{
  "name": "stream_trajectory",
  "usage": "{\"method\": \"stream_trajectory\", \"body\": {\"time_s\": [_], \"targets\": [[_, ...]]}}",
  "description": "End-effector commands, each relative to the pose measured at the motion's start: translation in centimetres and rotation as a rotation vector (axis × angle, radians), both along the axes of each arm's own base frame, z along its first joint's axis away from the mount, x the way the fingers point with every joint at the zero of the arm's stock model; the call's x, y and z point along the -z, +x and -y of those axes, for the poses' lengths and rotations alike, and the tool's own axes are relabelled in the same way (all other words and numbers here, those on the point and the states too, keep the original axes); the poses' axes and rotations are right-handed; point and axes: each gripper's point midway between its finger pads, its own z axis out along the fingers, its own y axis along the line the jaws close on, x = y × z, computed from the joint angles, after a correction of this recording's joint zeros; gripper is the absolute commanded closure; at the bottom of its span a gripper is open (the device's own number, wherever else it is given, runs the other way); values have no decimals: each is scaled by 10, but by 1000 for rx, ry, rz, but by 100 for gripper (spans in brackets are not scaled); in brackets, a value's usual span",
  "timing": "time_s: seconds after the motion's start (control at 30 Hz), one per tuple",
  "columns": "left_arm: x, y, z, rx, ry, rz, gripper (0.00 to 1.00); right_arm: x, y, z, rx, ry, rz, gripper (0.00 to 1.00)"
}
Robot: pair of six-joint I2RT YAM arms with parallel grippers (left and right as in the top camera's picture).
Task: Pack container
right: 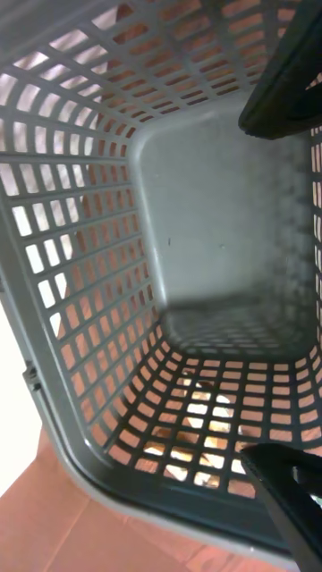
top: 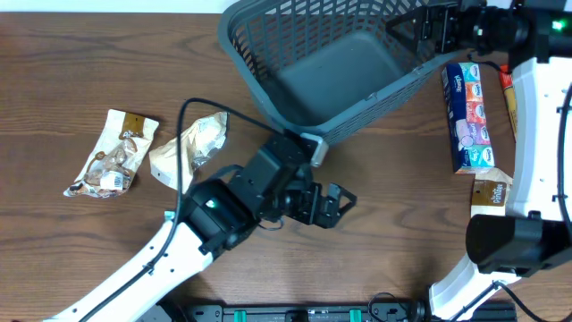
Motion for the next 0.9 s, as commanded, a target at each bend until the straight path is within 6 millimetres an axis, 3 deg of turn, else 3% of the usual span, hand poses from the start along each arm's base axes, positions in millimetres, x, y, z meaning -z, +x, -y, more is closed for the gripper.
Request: {"method": "stream_trajectory", "body": {"time_s": [0.0, 0.1, 0.2, 0.37, 0.43, 0.47, 0.57, 0.63, 0.87], "targets": [[-5, 2, 8, 6, 5, 35, 1, 1, 2, -5, -32, -9, 12, 5], [-1, 3, 8, 4, 14, 29, 1, 11, 5, 0, -18, -44, -2, 5], [0, 5, 9, 0, 19, 31, 1, 20, 7, 8, 9, -92, -18, 11], [0, 8, 8, -9, 24, 44, 1, 25, 8, 15, 31, -134, -27, 31], [0, 9, 9, -8, 21, 47, 0, 24, 8, 17, 35, -134, -25, 51], [-1, 9, 9, -8, 19, 49, 9, 24, 8, 17, 36, -134, -25, 60], [-2, 12, 10, -21, 13, 56, 64, 24, 9, 21, 51, -132, -26, 80], [-2, 18, 7, -76, 16, 50, 94, 24, 13, 29, 96, -135, -32, 98], [-16, 33, 12, -167, -54, 65, 94, 14, 27, 49, 186, -110, 7, 99]]}}
